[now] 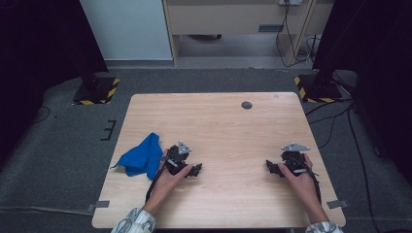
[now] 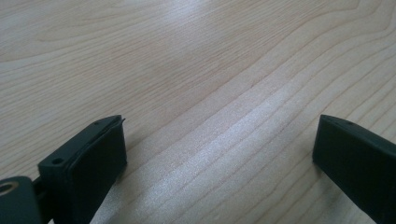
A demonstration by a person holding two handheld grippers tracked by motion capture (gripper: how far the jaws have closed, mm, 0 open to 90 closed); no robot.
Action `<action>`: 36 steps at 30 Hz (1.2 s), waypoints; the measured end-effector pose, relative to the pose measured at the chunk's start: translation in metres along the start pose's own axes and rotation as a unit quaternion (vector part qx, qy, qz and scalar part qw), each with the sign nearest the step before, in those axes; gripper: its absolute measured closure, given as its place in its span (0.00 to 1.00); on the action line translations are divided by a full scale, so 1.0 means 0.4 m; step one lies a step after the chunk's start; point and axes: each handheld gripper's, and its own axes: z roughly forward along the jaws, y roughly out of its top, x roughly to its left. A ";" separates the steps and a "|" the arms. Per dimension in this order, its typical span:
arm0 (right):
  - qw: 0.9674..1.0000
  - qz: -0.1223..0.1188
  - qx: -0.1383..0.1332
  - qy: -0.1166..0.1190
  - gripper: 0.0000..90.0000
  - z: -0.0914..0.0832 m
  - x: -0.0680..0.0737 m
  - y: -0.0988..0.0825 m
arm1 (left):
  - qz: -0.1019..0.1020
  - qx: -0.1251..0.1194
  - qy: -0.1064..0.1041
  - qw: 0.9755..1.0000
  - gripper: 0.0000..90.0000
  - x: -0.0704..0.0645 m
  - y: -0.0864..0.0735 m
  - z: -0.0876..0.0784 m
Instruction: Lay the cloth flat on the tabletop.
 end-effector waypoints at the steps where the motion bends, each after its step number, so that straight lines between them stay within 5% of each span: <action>1: 1.000 0.000 0.000 0.000 0.05 0.000 0.000 0.000 | 0.001 0.000 -0.001 1.000 0.02 0.000 0.000 0.000; 7: 1.000 0.000 0.000 0.000 0.05 0.000 0.000 0.000 | 0.009 0.005 -0.011 1.000 0.05 0.000 0.004 -0.011; 14: 1.000 0.000 0.000 0.000 0.05 0.000 0.000 0.000 | 0.004 -0.035 -0.007 0.999 0.06 0.015 0.021 -0.063; 18: 1.000 0.000 0.001 0.001 0.05 -0.001 0.003 -0.001 | 0.011 -0.049 0.026 0.998 0.07 0.055 0.017 -0.093; 19: 1.000 -0.001 0.000 0.001 0.05 -0.001 0.003 -0.001 | -0.012 -0.056 0.022 0.998 0.07 0.085 0.013 -0.113; 24: 1.000 -0.001 0.000 0.001 0.05 -0.001 0.003 -0.001 | -0.042 -0.059 0.044 0.996 0.07 0.153 -0.010 -0.152; 28: 1.000 -0.001 0.000 0.001 0.05 -0.001 0.004 -0.001 | -0.054 -0.066 0.045 0.995 0.07 0.184 -0.016 -0.177; 36: 1.000 -0.001 0.001 0.002 0.05 -0.002 0.004 -0.001 | -0.046 -0.064 0.057 0.995 0.07 0.208 -0.016 -0.203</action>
